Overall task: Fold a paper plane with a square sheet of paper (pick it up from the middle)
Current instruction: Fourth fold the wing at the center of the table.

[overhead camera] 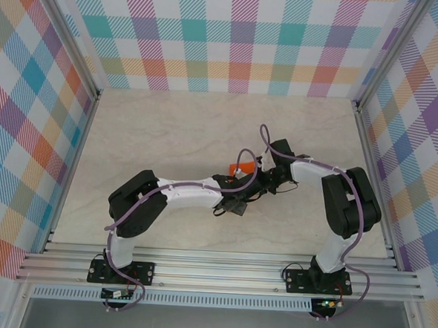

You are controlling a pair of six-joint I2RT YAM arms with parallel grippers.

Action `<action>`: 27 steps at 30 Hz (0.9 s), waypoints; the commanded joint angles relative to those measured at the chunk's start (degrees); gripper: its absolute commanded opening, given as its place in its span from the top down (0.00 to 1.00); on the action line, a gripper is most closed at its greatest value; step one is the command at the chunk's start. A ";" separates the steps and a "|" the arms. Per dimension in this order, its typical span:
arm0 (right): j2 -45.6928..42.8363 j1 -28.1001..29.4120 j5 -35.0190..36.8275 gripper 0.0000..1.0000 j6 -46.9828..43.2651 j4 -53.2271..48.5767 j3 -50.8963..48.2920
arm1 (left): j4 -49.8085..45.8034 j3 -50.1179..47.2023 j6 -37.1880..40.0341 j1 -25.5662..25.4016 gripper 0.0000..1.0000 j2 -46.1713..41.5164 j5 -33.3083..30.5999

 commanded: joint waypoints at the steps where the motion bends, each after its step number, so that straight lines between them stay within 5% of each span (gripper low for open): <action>1: -0.95 0.27 -0.94 0.89 0.11 -1.11 1.41 | -0.65 0.50 -1.10 -0.75 0.65 0.31 -2.20; 12: -1.12 0.31 -0.69 0.89 -0.15 -1.85 1.58 | -0.93 -0.08 -2.20 -0.88 0.77 0.23 -2.90; 27: -1.12 0.26 -0.52 0.89 -0.15 -2.07 1.90 | -1.28 -1.64 -3.24 -0.78 0.78 -0.58 -4.89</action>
